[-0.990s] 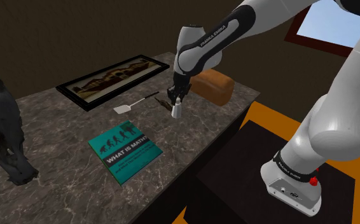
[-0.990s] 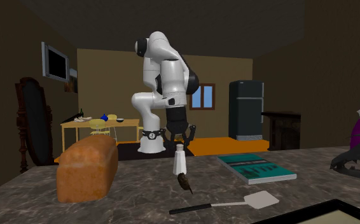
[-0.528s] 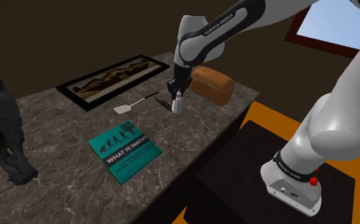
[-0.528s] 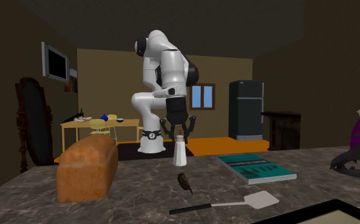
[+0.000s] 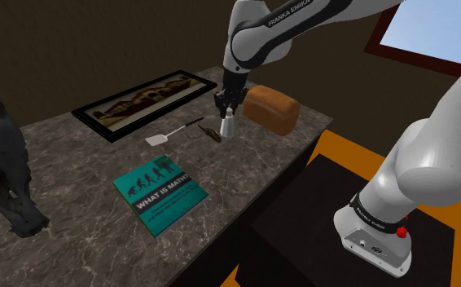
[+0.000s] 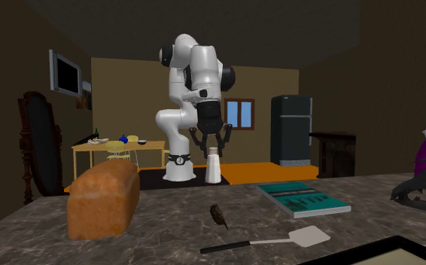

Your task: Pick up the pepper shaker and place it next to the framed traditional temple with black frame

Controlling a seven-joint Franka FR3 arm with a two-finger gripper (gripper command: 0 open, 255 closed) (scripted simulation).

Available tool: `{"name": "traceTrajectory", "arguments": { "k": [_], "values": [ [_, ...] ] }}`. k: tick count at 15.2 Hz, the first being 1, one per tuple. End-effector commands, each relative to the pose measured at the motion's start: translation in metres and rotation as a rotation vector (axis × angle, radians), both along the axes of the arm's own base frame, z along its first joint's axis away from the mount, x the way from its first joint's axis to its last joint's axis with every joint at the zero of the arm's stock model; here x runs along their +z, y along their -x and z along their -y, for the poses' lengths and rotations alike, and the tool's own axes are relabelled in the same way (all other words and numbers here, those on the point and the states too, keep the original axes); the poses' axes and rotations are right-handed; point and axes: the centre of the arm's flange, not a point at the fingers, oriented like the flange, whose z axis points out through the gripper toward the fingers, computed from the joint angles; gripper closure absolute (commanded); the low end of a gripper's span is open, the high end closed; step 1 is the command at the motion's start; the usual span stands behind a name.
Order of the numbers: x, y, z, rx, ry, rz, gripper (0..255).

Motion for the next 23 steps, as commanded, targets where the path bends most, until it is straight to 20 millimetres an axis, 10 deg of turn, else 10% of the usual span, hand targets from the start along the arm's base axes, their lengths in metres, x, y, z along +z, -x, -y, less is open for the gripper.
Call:
{"name": "traceTrajectory", "arguments": {
  "k": [1,23],
  "values": [
    [0.011,0.0,0.0,0.0,0.0,0.0,255],
    [0.127,0.0,0.0,0.0,0.0,0.0,255]
  ]
}}
